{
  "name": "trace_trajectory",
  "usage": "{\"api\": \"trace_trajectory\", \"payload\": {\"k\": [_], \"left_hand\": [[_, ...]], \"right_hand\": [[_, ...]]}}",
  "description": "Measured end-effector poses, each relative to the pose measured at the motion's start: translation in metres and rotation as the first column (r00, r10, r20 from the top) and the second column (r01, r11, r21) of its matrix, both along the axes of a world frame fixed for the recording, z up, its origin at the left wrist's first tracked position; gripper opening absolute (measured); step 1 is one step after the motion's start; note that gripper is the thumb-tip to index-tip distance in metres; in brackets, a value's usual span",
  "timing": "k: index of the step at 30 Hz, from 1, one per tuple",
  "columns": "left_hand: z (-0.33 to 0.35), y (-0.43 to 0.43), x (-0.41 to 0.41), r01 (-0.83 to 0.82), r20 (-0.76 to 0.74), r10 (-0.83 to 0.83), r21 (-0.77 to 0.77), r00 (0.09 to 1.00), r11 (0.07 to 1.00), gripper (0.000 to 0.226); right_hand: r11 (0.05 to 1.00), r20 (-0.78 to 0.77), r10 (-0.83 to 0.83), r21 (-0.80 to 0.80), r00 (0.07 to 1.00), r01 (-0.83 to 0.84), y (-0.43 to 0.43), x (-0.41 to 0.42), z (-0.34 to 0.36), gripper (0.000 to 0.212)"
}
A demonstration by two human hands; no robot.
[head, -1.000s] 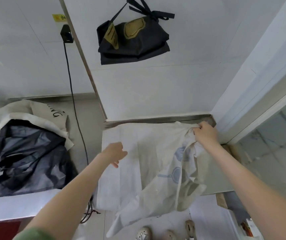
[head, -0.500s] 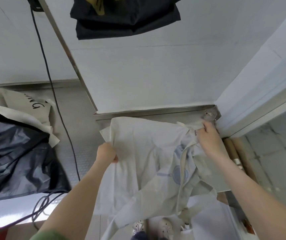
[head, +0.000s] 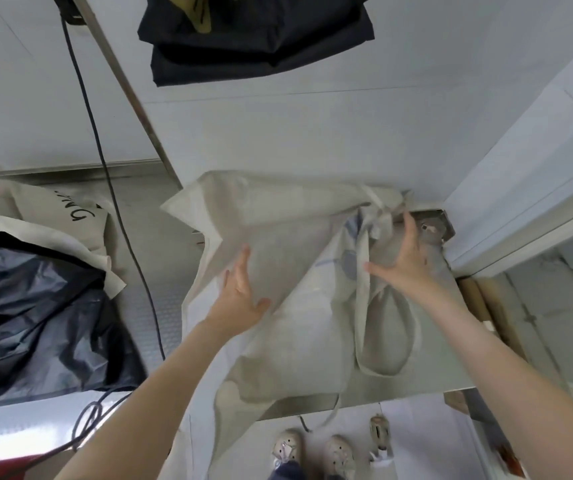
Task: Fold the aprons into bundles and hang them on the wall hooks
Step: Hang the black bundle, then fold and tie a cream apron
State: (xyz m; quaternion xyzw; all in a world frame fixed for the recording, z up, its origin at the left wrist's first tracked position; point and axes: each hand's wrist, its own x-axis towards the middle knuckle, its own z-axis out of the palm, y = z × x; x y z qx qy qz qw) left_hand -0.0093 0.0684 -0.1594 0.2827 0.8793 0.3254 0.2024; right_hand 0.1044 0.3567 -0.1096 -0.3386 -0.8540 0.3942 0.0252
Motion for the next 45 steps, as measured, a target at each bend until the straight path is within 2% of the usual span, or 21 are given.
{"api": "trace_trajectory", "payload": {"k": [2, 3, 6, 8, 13, 15, 17, 20, 23, 24, 26, 28, 30, 31, 33, 34, 36, 37, 39, 42, 45], "left_hand": [[-0.017, 0.003, 0.01, 0.159, -0.007, -0.168, -0.293, 0.986, 0.943, 0.097], [-0.026, 0.005, 0.013, 0.209, 0.021, -0.22, -0.412, 0.975, 0.887, 0.093], [-0.04, 0.005, 0.016, 0.258, 0.081, -0.256, -0.543, 0.963, 0.799, 0.087], [-0.042, 0.003, 0.015, 0.274, 0.087, -0.275, -0.572, 0.957, 0.773, 0.085], [-0.037, 0.004, 0.013, 0.288, 0.089, -0.295, -0.593, 0.951, 0.751, 0.085], [-0.034, 0.005, 0.012, 0.288, 0.088, -0.3, -0.615, 0.95, 0.734, 0.085], [-0.029, 0.005, 0.012, 0.285, 0.073, -0.312, -0.637, 0.947, 0.716, 0.086], [-0.024, 0.002, 0.015, 0.276, 0.064, -0.314, -0.663, 0.947, 0.696, 0.087], [-0.02, -0.001, 0.021, 0.266, 0.058, -0.306, -0.664, 0.95, 0.699, 0.087], [-0.019, -0.001, 0.022, 0.261, 0.058, -0.3, -0.664, 0.952, 0.701, 0.086], [-0.019, 0.001, 0.026, 0.25, 0.063, -0.28, -0.659, 0.958, 0.709, 0.081], [-0.019, 0.004, 0.031, 0.255, 0.083, -0.266, -0.643, 0.96, 0.722, 0.072], [-0.019, 0.002, 0.036, 0.277, 0.109, -0.269, -0.622, 0.957, 0.733, 0.061], [-0.02, 0.0, 0.038, 0.287, 0.12, -0.272, -0.605, 0.955, 0.742, 0.057], [-0.021, -0.009, 0.039, 0.3, 0.129, -0.277, -0.569, 0.952, 0.766, 0.052], [-0.021, -0.011, 0.04, 0.311, 0.135, -0.285, -0.553, 0.949, 0.773, 0.051], [-0.02, -0.019, 0.04, 0.339, 0.164, -0.299, -0.545, 0.94, 0.767, 0.051], [-0.018, -0.022, 0.04, 0.353, 0.183, -0.303, -0.539, 0.935, 0.765, 0.05], [-0.012, -0.025, 0.041, 0.382, 0.236, -0.302, -0.504, 0.924, 0.775, 0.045], [0.002, -0.028, 0.042, 0.383, 0.369, -0.242, -0.381, 0.898, 0.841, 0.039], [0.017, -0.032, 0.037, 0.234, 0.509, -0.093, -0.22, 0.856, 0.947, 0.051]], "right_hand": [[0.969, 0.171, 0.123, 0.193, 0.978, -0.155, -0.014, 0.009, -0.013, 0.121], [0.945, 0.242, 0.206, 0.201, 0.948, -0.257, -0.021, 0.015, -0.02, 0.118], [0.836, 0.44, 0.442, 0.114, 0.782, -0.536, -0.051, 0.035, -0.041, 0.101], [0.827, 0.461, 0.479, 0.049, 0.747, -0.56, -0.062, 0.044, -0.048, 0.089], [0.875, 0.433, 0.447, -0.027, 0.783, -0.484, -0.063, 0.055, -0.055, 0.031], [0.88, 0.476, 0.414, 0.01, 0.776, -0.475, -0.061, 0.059, -0.054, 0.017], [0.892, 0.531, 0.299, 0.141, 0.793, -0.43, -0.054, 0.066, -0.048, 0.021], [0.912, 0.541, 0.014, 0.337, 0.841, -0.232, -0.035, 0.083, -0.041, 0.035], [0.832, 0.601, -0.061, 0.472, 0.797, -0.292, -0.023, 0.103, -0.034, 0.054], [0.809, 0.597, -0.013, 0.478, 0.802, -0.343, -0.024, 0.105, -0.034, 0.062], [0.78, 0.554, 0.202, 0.408, 0.808, -0.475, -0.034, 0.108, -0.034, 0.078], [0.707, 0.503, 0.454, 0.299, 0.735, -0.641, -0.049, 0.105, -0.043, 0.08], [0.639, 0.47, 0.592, 0.221, 0.654, -0.737, -0.063, 0.105, -0.058, 0.069], [0.62, 0.444, 0.621, 0.227, 0.646, -0.751, -0.066, 0.108, -0.064, 0.061], [0.577, 0.338, 0.667, 0.33, 0.664, -0.747, -0.068, 0.113, -0.076, 0.04], [0.59, 0.287, 0.676, 0.34, 0.678, -0.732, -0.065, 0.116, -0.08, 0.031], [0.684, 0.223, 0.643, 0.261, 0.732, -0.681, -0.064, 0.12, -0.078, 0.011], [0.722, 0.238, 0.6, 0.249, 0.764, -0.645, -0.063, 0.12, -0.071, 0.002], [0.815, 0.314, 0.493, 0.16, 0.811, -0.557, -0.06, 0.12, -0.054, 0.013], [0.902, 0.283, 0.38, 0.098, 0.881, -0.421, -0.054, 0.115, -0.032, 0.021], [0.967, 0.264, 0.245, 0.008, 0.933, -0.256, -0.044, 0.099, -0.026, 0.028]]}}
